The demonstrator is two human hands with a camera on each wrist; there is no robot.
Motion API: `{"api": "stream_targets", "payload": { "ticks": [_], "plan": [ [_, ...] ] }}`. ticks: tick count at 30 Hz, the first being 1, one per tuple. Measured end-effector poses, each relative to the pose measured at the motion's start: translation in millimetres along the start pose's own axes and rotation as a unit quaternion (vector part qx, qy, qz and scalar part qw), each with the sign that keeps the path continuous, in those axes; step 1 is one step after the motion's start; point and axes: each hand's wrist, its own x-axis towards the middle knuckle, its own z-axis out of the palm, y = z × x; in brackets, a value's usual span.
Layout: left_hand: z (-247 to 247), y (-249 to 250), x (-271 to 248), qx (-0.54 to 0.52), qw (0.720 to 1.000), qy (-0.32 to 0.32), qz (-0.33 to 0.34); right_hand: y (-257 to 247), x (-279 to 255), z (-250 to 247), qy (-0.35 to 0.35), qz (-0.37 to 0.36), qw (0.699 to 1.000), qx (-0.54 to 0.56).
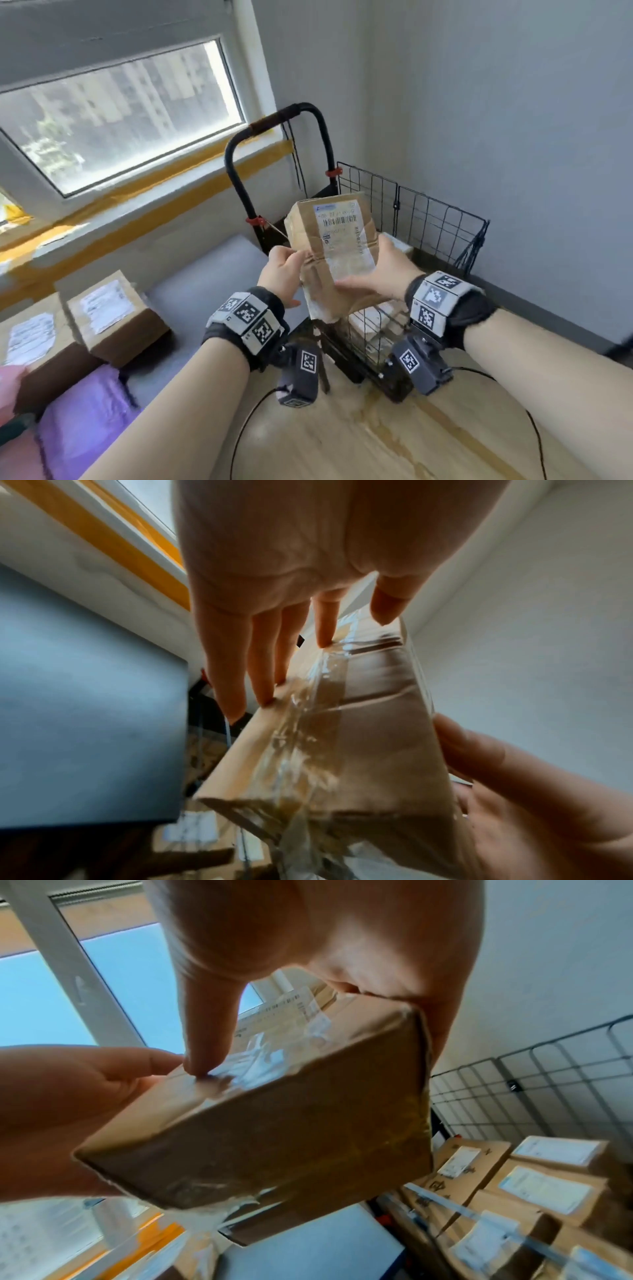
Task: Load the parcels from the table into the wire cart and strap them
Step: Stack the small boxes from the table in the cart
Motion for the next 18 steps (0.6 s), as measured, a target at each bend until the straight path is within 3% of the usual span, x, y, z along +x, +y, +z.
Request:
{"api": "stream_targets", "payload": {
  "ticks": [5,9,15,18],
  "plan": [
    [111.1,50.3,22.0,-0.043,0.998,-0.046,-0.002,50.2,33.0,-95.2,0.031,0.033,0.999,-0.019],
    [170.9,76.2,32.1,-0.068,0.996,-0.055,-0.012,71.5,57.2,-144.7,0.042,0.05,0.994,-0.086],
    [205.8,93.2,66.9,-0.05,0.997,-0.056,-0.023,84.2,114.2,-183.3,0.004,0.053,0.992,-0.115],
    [206.0,92.4,99.6,0.02,0.998,-0.05,-0.026,82.5,148.6,-187.6,-0.014,0.04,0.989,-0.139]
  ]
}}
